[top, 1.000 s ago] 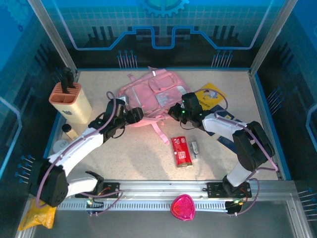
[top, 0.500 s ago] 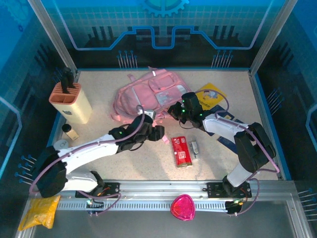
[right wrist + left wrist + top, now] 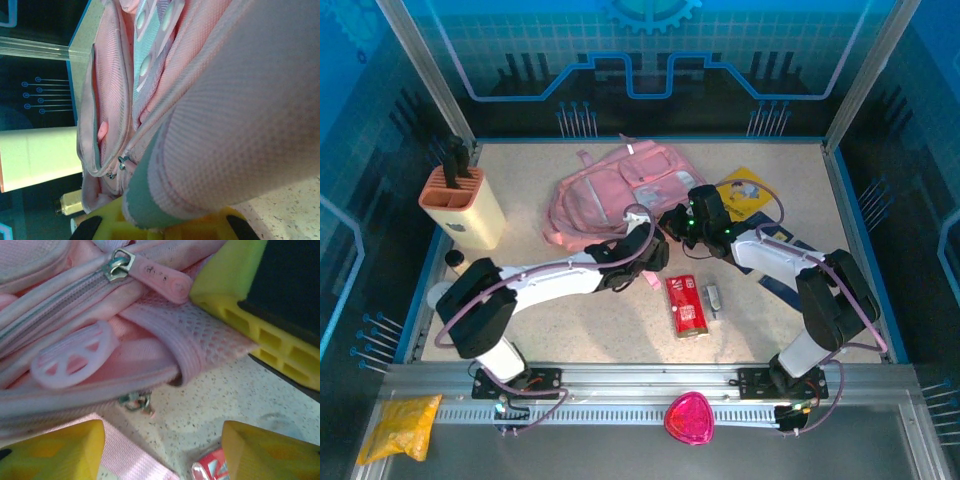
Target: Pack books, pencil case, and school supplies into a backpack
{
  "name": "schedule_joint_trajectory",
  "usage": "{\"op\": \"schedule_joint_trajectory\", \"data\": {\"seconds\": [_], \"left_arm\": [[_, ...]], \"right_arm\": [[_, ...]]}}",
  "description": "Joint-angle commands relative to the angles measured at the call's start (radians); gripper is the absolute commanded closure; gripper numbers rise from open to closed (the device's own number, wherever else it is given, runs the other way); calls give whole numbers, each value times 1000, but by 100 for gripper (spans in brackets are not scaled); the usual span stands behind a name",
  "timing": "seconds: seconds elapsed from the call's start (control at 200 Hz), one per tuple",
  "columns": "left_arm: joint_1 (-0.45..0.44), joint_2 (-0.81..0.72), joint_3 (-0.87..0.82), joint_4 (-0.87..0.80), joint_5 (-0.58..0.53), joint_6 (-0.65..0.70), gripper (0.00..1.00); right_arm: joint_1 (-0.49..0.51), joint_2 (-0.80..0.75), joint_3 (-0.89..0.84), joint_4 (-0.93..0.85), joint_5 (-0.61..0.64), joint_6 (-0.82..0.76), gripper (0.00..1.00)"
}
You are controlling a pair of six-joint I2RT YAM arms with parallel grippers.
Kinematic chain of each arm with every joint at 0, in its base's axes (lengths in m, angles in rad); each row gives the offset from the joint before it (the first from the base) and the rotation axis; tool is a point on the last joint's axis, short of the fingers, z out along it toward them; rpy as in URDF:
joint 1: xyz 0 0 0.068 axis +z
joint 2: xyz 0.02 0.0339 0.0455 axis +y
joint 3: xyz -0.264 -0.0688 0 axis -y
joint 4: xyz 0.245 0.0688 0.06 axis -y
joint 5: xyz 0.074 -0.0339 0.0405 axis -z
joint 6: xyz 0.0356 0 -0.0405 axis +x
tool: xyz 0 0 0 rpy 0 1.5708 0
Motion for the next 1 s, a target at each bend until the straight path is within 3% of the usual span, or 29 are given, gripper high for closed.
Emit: {"op": "schedule_joint_trajectory", "data": {"seconds": [0.0,0.41,0.72,0.996], "left_arm": [[-7,49,53,-44,-95,-66,39],[-7,134,114,-11,-239,-79,55],[-7,108,95,86,-220,30,78],[-7,83,83,86,-195,39,100]], "right_arm": [[20,-37,19,95,-66,26,100],[30,-40,3,101,-58,28,100],[30,-43,-12,96,-47,21,100],[24,-44,-6,83,-43,-5,100]]}}
